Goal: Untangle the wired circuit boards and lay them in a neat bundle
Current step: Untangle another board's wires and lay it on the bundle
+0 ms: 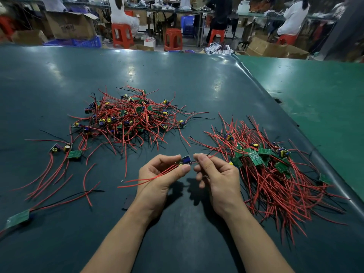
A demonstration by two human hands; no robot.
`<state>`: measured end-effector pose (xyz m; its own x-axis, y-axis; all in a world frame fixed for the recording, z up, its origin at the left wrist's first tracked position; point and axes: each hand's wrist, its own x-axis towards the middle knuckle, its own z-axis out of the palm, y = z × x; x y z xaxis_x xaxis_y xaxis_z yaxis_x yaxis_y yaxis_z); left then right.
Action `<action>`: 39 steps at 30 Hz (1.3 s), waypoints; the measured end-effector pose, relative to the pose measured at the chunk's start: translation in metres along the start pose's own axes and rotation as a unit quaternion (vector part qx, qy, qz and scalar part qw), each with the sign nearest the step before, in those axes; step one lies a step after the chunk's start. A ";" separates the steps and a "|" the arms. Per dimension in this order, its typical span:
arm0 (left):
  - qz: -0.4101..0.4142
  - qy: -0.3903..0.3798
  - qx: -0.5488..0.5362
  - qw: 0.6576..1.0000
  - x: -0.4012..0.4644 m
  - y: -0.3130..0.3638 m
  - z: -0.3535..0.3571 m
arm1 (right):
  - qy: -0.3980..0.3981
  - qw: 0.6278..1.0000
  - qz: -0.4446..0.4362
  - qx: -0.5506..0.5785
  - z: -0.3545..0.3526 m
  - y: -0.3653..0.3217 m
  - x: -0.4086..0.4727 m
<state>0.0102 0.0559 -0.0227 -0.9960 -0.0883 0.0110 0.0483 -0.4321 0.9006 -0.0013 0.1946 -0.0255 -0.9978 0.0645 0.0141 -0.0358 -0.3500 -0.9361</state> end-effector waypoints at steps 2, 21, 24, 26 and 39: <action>-0.006 0.006 -0.008 1.000 0.000 0.000 0.000 | 0.037 0.999 -0.023 -0.028 -0.002 -0.002 0.002; -0.026 -0.015 0.014 0.999 0.000 -0.002 -0.003 | 0.189 0.978 -0.082 0.035 -0.009 -0.004 0.011; -0.026 -0.014 0.020 0.999 -0.001 -0.002 -0.003 | 0.187 0.977 -0.101 -0.006 -0.012 -0.006 0.012; -0.026 -0.011 0.019 0.999 -0.001 -0.001 -0.003 | 0.181 0.973 -0.132 -0.052 -0.014 -0.007 0.011; -0.028 -0.010 0.007 1.000 -0.003 0.001 -0.003 | 0.195 0.975 -0.095 0.040 -0.018 -0.016 0.012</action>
<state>0.0131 0.0535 -0.0229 -0.9984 -0.0471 -0.0308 -0.0080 -0.4232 0.9060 -0.0118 0.2180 -0.0165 -0.8762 0.4806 0.0347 -0.2377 -0.3684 -0.8988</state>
